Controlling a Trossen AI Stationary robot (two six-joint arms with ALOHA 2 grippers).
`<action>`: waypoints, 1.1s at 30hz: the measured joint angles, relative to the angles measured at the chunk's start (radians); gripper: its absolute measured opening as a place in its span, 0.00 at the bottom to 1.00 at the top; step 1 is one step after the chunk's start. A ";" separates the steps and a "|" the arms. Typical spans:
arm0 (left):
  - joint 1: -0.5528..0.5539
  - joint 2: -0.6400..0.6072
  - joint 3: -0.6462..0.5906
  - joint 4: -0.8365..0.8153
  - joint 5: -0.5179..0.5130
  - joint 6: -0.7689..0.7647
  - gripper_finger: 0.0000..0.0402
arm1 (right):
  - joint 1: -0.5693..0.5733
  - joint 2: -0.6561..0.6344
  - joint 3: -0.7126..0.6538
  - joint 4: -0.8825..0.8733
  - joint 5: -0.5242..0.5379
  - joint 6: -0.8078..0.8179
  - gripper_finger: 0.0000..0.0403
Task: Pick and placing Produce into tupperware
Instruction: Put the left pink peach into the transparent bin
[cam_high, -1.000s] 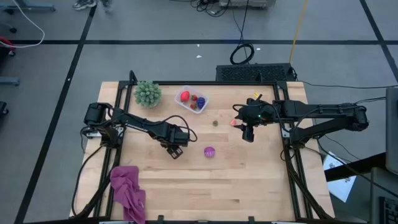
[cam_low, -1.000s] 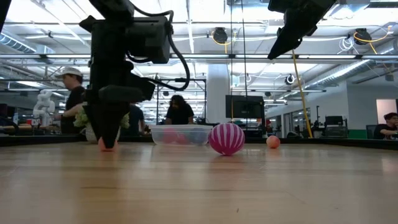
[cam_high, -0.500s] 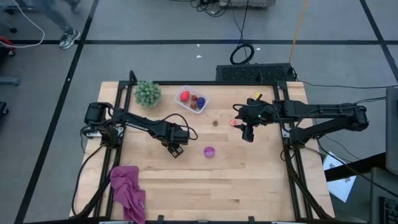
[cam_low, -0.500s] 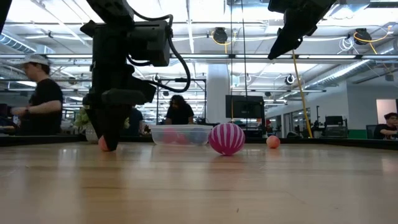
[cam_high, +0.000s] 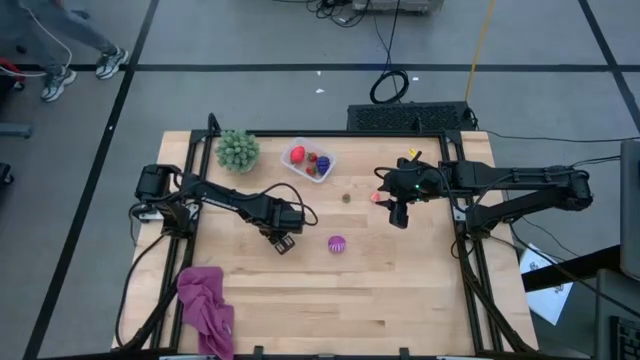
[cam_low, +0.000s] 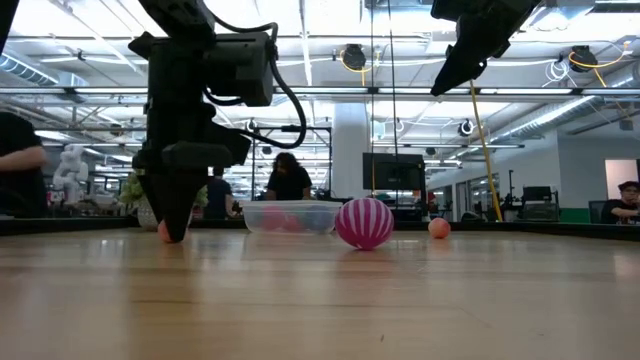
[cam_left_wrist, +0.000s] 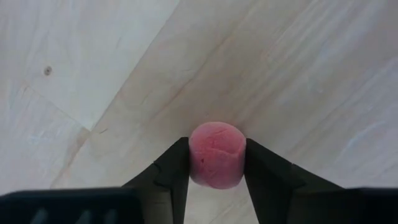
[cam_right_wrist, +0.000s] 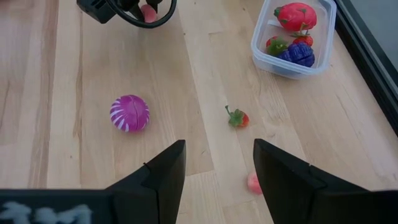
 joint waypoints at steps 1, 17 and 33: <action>0.000 0.000 0.002 -0.002 0.000 0.000 0.32 | 0.000 0.000 0.000 0.000 0.000 0.000 0.45; 0.155 0.000 0.281 -0.205 -0.201 0.324 0.36 | 0.000 0.000 0.000 0.000 0.000 0.000 0.45; 0.521 0.000 0.265 0.186 -0.107 0.595 0.36 | 0.000 0.000 0.000 -0.015 0.000 -0.007 0.45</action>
